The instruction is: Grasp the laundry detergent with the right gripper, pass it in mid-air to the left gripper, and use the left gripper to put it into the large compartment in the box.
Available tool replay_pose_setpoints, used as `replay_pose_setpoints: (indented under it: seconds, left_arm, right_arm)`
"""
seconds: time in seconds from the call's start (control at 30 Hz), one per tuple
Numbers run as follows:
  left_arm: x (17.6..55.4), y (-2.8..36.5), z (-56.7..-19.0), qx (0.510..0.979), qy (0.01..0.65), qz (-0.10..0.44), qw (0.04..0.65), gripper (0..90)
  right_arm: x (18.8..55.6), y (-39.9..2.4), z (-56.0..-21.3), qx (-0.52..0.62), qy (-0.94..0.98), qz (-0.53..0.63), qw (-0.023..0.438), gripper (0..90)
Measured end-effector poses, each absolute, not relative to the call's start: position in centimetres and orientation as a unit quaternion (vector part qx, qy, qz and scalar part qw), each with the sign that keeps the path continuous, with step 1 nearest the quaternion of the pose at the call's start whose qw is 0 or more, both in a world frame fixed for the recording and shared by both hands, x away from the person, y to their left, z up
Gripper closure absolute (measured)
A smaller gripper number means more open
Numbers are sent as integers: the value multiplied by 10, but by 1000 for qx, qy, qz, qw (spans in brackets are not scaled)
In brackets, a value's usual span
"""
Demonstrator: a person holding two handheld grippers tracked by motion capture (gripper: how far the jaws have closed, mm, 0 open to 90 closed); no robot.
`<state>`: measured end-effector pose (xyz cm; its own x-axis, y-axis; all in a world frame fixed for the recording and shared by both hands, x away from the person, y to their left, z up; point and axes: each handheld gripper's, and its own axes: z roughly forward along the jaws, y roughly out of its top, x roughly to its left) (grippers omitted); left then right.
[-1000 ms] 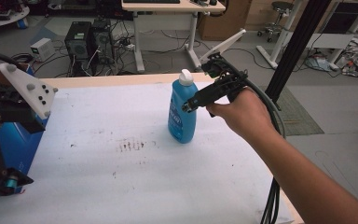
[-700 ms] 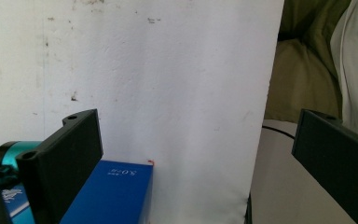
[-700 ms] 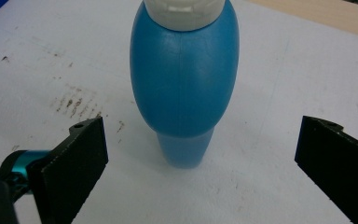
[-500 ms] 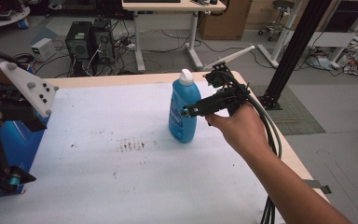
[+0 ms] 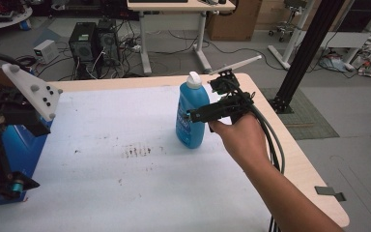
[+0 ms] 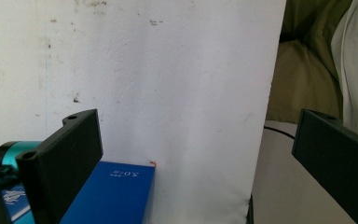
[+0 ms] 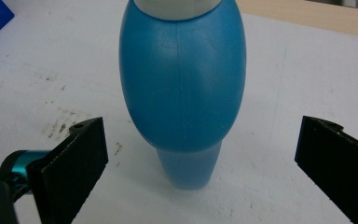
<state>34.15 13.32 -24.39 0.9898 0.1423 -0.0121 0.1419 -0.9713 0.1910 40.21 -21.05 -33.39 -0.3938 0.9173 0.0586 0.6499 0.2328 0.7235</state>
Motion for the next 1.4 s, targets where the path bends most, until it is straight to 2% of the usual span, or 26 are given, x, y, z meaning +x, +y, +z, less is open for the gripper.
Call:
replay_pose_setpoints:
  seconds: [0.37, 0.93, 1.07, 1.3, 1.4]
  left_arm:
    - [344, 134, -245, 993, 71, -1, 94, 17]
    - [347, 135, -246, 993, 76, -3, 95, 17]
    - [347, 135, -246, 993, 73, -4, 95, 17]
    - [348, 134, -246, 993, 71, -3, 94, 16]
    - [348, 135, -246, 993, 74, -5, 94, 17]
  right_arm:
    - [406, -205, -348, 527, 751, 346, 195, 14]
    - [415, -194, -369, 530, 728, 374, 223, 15]
    - [413, -193, -368, 521, 722, 391, 234, 163]
    - [414, -191, -375, 528, 718, 396, 224, 130]
    - [414, -191, -377, 524, 716, 401, 228, 178]
